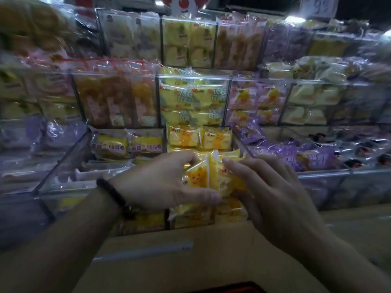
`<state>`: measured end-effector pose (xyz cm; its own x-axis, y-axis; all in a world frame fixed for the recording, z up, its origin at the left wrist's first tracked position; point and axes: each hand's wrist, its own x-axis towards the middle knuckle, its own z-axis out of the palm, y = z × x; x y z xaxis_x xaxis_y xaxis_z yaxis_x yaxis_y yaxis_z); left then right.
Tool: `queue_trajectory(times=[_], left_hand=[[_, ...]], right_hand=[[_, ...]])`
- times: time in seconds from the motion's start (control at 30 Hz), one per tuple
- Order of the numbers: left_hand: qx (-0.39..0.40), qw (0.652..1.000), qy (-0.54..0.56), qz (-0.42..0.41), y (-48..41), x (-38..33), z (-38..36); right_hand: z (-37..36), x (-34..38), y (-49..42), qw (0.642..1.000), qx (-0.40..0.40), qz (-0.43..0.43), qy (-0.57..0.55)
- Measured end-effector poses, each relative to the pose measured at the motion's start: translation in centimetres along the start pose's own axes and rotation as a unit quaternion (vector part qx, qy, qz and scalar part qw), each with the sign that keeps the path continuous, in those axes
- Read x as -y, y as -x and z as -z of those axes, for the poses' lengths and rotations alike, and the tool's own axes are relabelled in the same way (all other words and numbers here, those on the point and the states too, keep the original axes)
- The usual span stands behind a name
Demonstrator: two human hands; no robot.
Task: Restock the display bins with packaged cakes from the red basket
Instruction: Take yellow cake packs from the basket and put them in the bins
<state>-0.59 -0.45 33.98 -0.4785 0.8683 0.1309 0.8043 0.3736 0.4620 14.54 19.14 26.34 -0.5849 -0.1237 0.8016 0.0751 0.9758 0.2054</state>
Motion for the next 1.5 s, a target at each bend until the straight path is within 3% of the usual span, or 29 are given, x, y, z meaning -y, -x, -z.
queue_trajectory(times=[0.1, 0.27, 0.47, 0.63, 0.8, 1.03, 1.2, 1.4, 1.5], left_hand=[[0.001, 0.998, -0.026, 0.052, -3.4, 0.5, 4.2], [-0.076, 0.996, -0.049, 0.001, -10.3, 3.0, 7.6], [-0.179, 0.976, -0.122, 0.007, -17.8, 8.6, 4.3], [-0.261, 0.953, -0.153, -0.035, -18.2, 10.6, 3.0], [-0.240, 0.951, -0.196, -0.007, -17.7, 10.1, 2.2], [-0.232, 0.962, -0.140, -0.024, -18.1, 10.2, 1.7], [-0.255, 0.944, -0.208, -0.032, -17.8, 10.2, 1.7], [-0.301, 0.927, -0.205, -0.096, -15.5, 8.0, 3.2], [-0.302, 0.932, -0.129, -0.156, -11.9, 4.6, 2.7]], right_hand=[[-0.5, -2.1, -3.4, 1.000, -0.015, -0.021, -0.003], [-2.2, -5.0, -8.4, 0.995, -0.004, -0.101, -0.008], [-5.6, -7.7, -11.9, 0.990, 0.041, -0.132, 0.014], [-8.8, -8.9, -12.8, 0.989, 0.092, -0.109, 0.035], [-10.9, -8.9, -13.9, 0.981, 0.155, -0.103, 0.056], [-11.9, -8.2, -14.4, 0.967, 0.229, -0.097, 0.046], [-9.9, -8.1, -14.5, 0.950, 0.272, -0.156, 0.002], [-6.1, -7.1, -12.6, 0.962, 0.188, -0.194, -0.045], [-3.7, -5.8, -10.8, 0.970, 0.144, -0.181, -0.070]])
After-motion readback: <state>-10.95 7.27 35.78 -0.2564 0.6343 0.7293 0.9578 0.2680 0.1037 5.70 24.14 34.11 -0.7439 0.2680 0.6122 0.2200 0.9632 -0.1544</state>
